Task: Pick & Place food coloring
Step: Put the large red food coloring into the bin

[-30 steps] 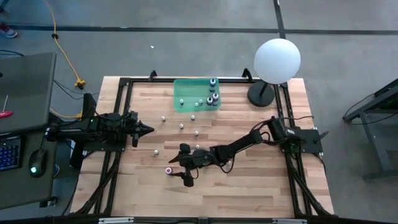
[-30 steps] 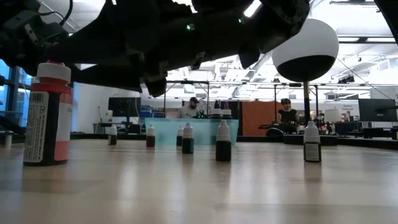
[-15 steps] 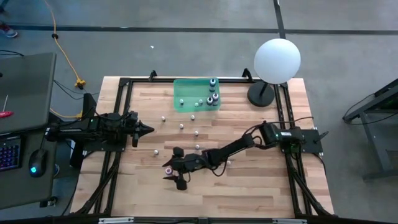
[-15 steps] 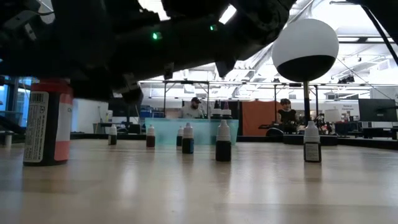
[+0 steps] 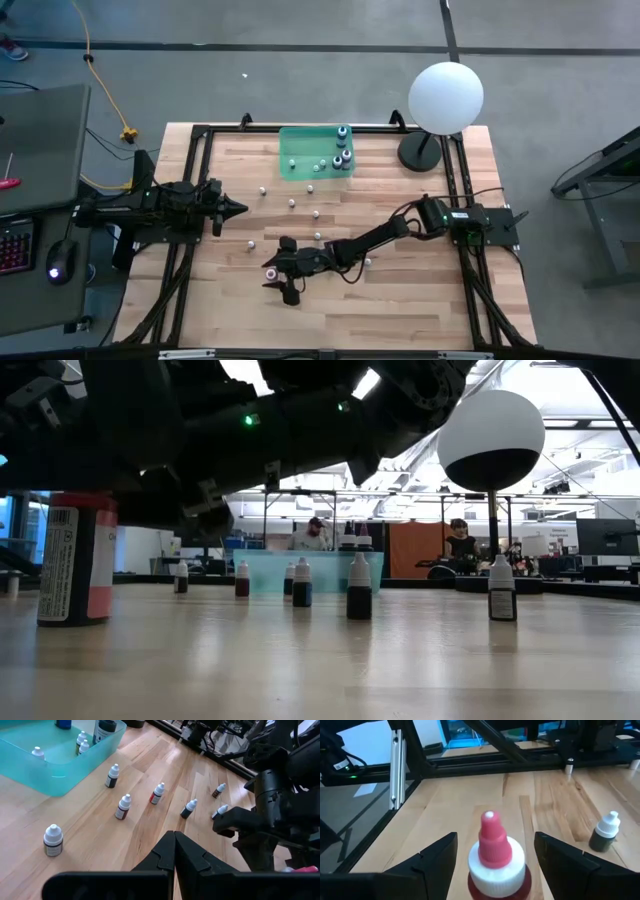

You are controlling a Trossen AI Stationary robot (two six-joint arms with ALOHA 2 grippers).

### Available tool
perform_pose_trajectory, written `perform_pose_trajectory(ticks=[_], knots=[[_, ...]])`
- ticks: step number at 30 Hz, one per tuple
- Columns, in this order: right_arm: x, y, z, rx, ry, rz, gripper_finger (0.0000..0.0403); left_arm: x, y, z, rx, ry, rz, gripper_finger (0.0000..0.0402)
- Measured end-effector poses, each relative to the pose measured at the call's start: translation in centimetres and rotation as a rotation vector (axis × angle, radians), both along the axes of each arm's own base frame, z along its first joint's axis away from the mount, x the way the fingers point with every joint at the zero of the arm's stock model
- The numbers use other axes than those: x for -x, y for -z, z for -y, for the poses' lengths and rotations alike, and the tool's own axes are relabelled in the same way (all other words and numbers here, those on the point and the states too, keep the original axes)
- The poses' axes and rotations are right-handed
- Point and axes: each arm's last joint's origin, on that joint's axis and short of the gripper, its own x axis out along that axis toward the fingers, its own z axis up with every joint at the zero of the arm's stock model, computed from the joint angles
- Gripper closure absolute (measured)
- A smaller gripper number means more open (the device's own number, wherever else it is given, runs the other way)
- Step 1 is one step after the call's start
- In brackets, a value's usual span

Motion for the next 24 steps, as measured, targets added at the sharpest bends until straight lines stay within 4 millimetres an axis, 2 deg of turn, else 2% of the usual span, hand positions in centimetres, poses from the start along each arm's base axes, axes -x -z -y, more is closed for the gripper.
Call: perform_pose_trajectory(ticks=[14,24], knots=[[0.03,0.08,-0.03,-0.008,-0.012,-0.010,0.0247,0.00,0.01,0.00,0.000,0.000,0.000,0.0401],[-0.07,-0.19,0.11,-0.044,0.035,0.015,0.0250,0.00,0.01,0.00,0.000,0.000,0.000,0.0401]])
